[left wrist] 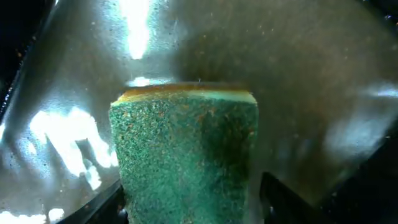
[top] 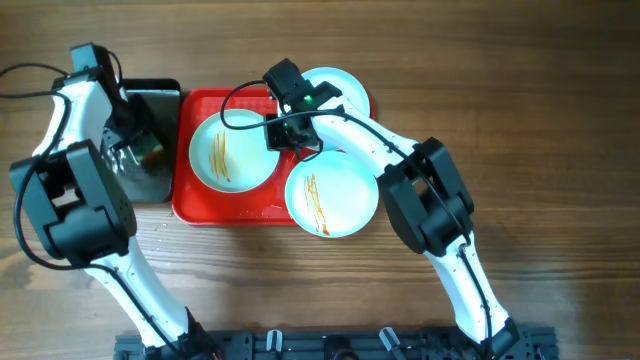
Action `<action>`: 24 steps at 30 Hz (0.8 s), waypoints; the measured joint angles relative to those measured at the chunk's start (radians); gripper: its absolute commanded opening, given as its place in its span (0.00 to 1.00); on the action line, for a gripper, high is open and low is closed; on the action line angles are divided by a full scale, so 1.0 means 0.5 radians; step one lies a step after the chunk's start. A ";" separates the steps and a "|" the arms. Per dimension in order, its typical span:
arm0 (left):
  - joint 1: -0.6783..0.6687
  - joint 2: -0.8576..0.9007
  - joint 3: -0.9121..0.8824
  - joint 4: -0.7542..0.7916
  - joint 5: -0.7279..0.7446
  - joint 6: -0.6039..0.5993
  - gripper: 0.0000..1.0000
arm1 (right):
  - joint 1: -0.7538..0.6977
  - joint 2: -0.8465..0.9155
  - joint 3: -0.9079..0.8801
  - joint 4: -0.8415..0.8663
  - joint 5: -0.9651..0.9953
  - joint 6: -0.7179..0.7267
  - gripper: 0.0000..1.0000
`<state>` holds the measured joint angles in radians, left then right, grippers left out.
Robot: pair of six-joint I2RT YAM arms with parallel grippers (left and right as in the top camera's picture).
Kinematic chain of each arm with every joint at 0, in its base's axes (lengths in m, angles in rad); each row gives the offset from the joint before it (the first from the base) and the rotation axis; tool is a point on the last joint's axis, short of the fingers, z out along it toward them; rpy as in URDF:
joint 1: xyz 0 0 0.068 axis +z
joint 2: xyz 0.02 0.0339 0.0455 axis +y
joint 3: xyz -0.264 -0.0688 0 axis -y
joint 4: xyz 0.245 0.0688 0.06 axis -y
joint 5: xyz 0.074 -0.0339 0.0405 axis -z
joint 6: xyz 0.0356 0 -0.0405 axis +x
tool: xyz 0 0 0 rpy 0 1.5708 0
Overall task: Clean dirty plates on tray and stack at the side
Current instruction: 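Move the held sponge from the black tray onto the left plate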
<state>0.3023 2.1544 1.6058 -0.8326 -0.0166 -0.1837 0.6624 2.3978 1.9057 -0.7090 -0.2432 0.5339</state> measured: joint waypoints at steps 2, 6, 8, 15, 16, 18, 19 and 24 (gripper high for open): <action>0.001 0.021 0.000 -0.002 0.002 0.010 0.04 | 0.000 0.000 0.000 0.002 0.001 0.000 0.05; 0.000 0.023 0.008 -0.006 0.003 0.021 0.04 | 0.000 0.002 0.000 0.015 0.001 -0.001 0.04; 0.000 0.023 0.008 0.000 0.004 0.021 0.04 | 0.000 0.002 0.000 0.016 0.001 -0.001 0.04; 0.000 -0.207 0.009 -0.176 0.024 0.044 0.04 | -0.001 0.008 0.000 0.031 -0.047 -0.009 0.04; 0.000 -0.285 0.009 -0.210 0.031 0.076 0.04 | -0.005 0.011 0.002 0.033 -0.061 -0.023 0.04; -0.011 -0.424 0.012 -0.307 0.033 0.143 0.04 | -0.010 0.012 0.002 0.035 -0.085 -0.031 0.04; -0.019 -0.462 0.014 -0.343 0.035 0.181 0.04 | -0.013 0.013 0.002 0.035 -0.092 -0.037 0.04; -0.037 -0.478 0.017 -0.365 0.038 0.376 0.04 | -0.014 0.014 0.002 0.037 -0.098 -0.046 0.04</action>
<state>0.2836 1.9152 1.6142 -1.0149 0.0025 0.0044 0.6556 2.4050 1.9064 -0.6903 -0.2924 0.5110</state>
